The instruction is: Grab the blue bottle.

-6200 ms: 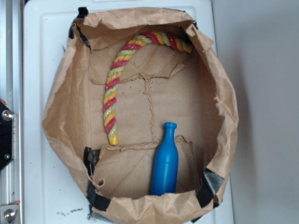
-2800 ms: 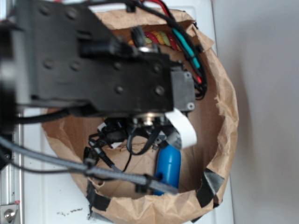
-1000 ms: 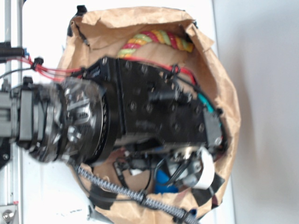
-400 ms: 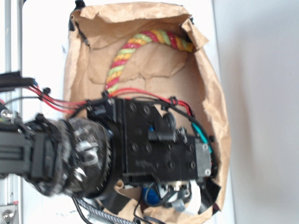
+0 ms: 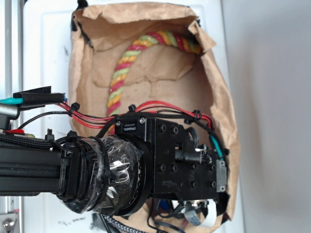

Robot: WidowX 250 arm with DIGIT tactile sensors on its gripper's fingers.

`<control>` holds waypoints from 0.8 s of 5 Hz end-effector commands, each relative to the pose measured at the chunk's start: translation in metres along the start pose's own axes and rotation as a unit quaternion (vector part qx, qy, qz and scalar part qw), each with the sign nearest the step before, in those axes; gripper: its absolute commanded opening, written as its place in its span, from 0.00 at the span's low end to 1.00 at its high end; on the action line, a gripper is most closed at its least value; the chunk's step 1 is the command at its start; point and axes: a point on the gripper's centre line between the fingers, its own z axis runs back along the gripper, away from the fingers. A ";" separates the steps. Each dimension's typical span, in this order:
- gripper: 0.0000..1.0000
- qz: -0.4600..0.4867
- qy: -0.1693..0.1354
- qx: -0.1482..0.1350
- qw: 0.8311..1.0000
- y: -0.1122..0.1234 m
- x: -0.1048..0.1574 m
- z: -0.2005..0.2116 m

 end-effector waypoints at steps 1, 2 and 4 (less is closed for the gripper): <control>0.00 0.081 0.013 0.084 0.993 -0.002 0.012 0.032; 0.00 0.191 0.015 0.102 0.976 0.005 -0.005 0.048; 0.00 0.443 -0.041 0.100 0.890 0.017 -0.045 0.134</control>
